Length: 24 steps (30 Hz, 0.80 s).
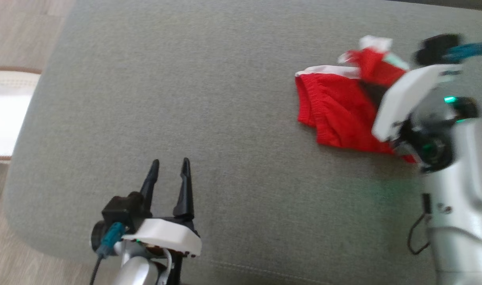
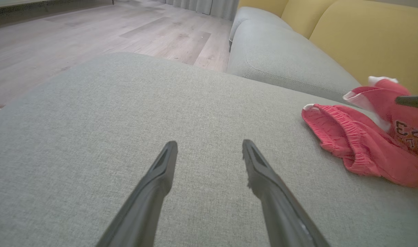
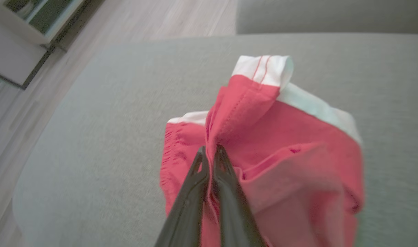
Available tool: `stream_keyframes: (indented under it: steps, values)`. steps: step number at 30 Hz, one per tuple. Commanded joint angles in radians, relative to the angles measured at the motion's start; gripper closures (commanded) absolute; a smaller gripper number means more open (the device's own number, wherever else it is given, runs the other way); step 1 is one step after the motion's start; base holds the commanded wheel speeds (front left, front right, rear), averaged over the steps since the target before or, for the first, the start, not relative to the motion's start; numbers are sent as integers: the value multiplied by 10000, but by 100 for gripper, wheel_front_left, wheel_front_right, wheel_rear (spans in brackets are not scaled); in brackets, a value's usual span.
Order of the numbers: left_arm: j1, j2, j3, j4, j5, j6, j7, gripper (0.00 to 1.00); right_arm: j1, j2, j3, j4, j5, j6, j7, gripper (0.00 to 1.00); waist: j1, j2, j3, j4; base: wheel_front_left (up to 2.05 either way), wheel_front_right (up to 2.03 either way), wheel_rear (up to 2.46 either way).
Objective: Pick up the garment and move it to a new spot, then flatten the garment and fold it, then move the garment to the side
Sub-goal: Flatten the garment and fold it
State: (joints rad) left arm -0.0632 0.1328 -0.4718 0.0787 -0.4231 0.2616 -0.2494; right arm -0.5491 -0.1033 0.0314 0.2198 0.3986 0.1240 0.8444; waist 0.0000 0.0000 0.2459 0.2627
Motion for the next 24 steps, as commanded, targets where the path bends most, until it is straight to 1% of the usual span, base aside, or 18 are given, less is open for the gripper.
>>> stream_keyframes:
  steps: [1, 4, 9, 10, 11, 12, 20, 24]
  values:
    - [-210, -27, 348, -214, 98, -64, -123, 0, -357, 133, 338, -268, -10, 67, 52, 100, 0, 0, 19, 141, 0, 0, 0]
    - [-291, -180, 271, -11, 177, -235, -124, 0, -374, 262, 824, 199, -239, 67, -54, 100, 0, 0, 0, 429, 0, 0, 0]
    - [-328, -351, 343, 192, 266, -348, -124, 0, -393, 383, 925, 884, -442, 67, -511, 100, 0, 0, -108, 703, 0, 0, 0]
    - [-302, -375, 377, 217, 284, -359, -124, 0, -399, 404, 956, 966, -467, 67, -615, 80, 0, 0, -125, 710, 0, 0, 0]
    - [-258, -400, 406, 245, 292, -371, -124, 0, -401, 423, 1021, 1016, -463, 67, -734, 13, 0, 0, -144, 702, 0, 0, 0]
    - [-215, -421, 426, 274, 303, -389, -124, 0, -387, 440, 1086, 1080, -452, 67, -827, 0, 0, 0, -169, 683, 0, 0, 0]
    - [-141, -538, 559, 419, 438, -518, -124, 0, -118, 510, 2052, 1249, 130, 67, -1523, 0, 0, 0, -301, 434, 0, 0, 0]
    - [-102, -542, 724, 488, 474, -539, -124, 0, 267, 522, 2799, 1205, 662, 67, -1671, 0, 0, 0, -496, 246, 0, 0, 0]
